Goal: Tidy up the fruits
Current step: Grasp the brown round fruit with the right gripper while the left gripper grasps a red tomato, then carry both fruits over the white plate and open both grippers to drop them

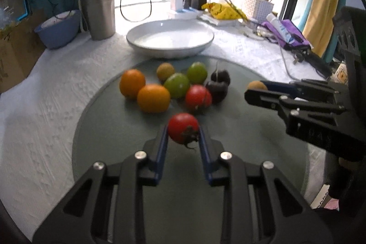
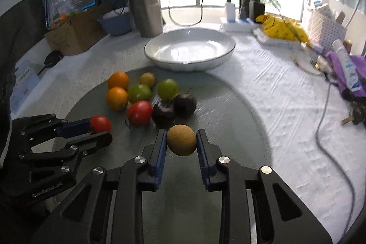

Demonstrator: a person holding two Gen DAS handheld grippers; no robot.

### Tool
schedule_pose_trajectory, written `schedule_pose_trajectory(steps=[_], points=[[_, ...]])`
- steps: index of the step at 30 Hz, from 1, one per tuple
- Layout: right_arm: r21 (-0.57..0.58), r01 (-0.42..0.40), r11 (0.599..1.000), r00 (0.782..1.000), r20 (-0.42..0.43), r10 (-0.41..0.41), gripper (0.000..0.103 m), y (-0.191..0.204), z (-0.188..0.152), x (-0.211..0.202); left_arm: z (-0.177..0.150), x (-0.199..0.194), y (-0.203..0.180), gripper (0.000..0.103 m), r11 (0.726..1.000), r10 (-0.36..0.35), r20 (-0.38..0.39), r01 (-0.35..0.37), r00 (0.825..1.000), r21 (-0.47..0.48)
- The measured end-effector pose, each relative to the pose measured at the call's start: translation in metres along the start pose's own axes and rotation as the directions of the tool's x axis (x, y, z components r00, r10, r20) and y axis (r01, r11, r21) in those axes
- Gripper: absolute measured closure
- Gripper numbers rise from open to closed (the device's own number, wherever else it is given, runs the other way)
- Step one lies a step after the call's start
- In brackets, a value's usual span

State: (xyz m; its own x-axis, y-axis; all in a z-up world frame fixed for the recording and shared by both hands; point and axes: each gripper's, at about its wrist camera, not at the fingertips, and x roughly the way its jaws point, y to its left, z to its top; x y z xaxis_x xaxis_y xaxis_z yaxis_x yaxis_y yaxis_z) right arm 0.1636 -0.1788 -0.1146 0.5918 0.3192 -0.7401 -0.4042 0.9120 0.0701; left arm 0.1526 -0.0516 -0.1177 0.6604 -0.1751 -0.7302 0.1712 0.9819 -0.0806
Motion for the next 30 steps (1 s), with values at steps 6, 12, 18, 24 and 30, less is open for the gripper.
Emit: schedule_pose_trajectory(steps=[6, 12, 18, 24, 30], points=[[-0.01, 0.05, 0.999, 0.997, 0.062, -0.049, 0.075, -0.009, 0.025, -0.018, 0.024, -0.015, -0.001, 0.075, 1.0, -0.002, 0.065, 0.002, 0.998, -0.006], [-0.005, 0.087, 0.996, 0.99, 0.112, -0.086, 0.075, -0.018, 0.052, -0.029, 0.057, -0.023, 0.003, 0.075, 1.0, -0.012, 0.125, 0.013, 0.992, -0.003], [-0.008, 0.113, 0.994, 0.981, 0.158, -0.11, 0.075, -0.023, 0.082, -0.033, 0.09, -0.023, 0.01, 0.075, 1.0, -0.027, 0.176, 0.024, 0.984, 0.016], [-0.011, 0.135, 0.991, 0.974, 0.183, -0.131, 0.075, -0.029, 0.107, -0.032, 0.116, -0.016, 0.019, 0.075, 0.999, -0.034, 0.199, 0.032, 0.979, 0.012], [-0.015, 0.148, 0.989, 0.971, 0.192, -0.143, 0.075, -0.033, 0.129, -0.022, 0.138, -0.003, 0.031, 0.075, 0.999, -0.036, 0.219, 0.036, 0.975, 0.006]])
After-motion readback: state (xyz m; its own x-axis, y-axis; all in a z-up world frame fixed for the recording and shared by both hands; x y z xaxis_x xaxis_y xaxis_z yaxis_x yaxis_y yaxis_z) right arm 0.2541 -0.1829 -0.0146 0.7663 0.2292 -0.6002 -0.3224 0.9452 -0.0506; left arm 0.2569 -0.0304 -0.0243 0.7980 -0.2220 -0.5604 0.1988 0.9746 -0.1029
